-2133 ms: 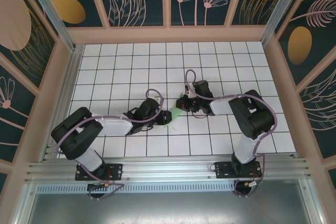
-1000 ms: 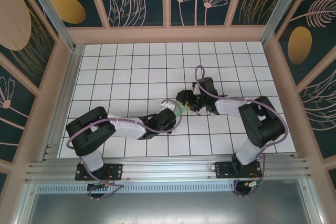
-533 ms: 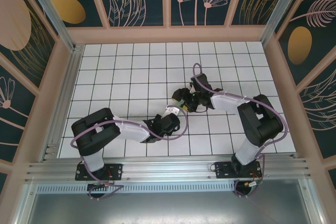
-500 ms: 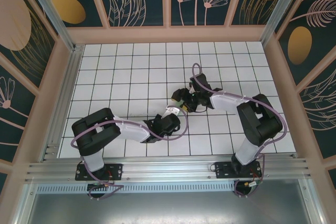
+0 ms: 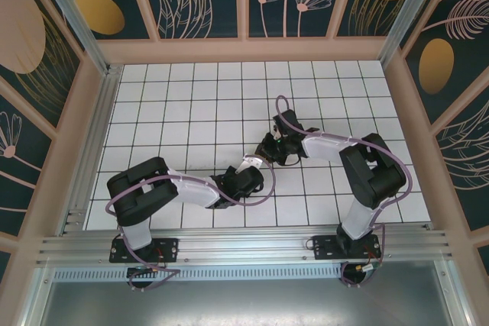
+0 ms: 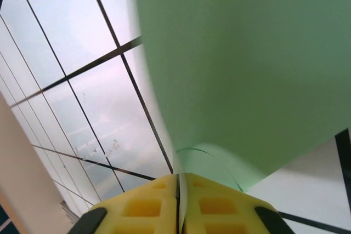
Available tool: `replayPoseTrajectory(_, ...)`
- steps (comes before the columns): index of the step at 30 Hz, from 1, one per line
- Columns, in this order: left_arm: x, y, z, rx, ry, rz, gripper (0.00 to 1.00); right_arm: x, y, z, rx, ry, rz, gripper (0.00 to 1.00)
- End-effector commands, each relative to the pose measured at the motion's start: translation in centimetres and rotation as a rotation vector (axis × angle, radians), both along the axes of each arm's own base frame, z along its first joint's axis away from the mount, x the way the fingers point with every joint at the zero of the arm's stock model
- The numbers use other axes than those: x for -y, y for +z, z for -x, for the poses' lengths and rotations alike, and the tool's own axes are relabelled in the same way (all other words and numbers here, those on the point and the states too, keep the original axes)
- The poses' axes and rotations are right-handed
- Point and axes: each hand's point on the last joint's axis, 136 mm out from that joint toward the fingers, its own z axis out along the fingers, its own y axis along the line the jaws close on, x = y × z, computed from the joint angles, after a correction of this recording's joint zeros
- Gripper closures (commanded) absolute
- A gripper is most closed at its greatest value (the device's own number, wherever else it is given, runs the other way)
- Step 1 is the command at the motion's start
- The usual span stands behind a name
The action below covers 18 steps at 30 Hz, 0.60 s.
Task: Fold a paper plane with a square sheet of paper (pick it up from the middle)
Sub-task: Fold the wing for the fifth time at the center of the table.
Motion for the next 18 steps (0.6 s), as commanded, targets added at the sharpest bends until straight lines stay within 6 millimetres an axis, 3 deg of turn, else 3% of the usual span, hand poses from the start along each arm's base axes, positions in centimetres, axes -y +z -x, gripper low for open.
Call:
replayPoseTrajectory(1, -1.9, -2.5, 1.0, -0.057, -0.001, -0.107, 0.98, 0.5, -0.6, -0.4, 0.052, 0.008, 0.038, 0.93)
replayPoseTrajectory(4, -1.6, -2.4, 1.2, -0.074, 0.002, -0.081, 0.9, 0.9, -1.0, -0.6, 0.109, 0.024, 0.053, 0.93)
replayPoseTrajectory(12, -0.5, -0.5, 1.8, -0.11, 0.005, 0.041, 0.5, 1.1, -1.5, -0.9, 0.181, 0.058, 0.054, 0.93)
replayPoseTrajectory(18, 0.1, 1.7, 2.9, -0.147, -0.022, 0.158, 0.35, 1.1, -1.7, -1.0, 0.199, 0.081, 0.066, 0.92)
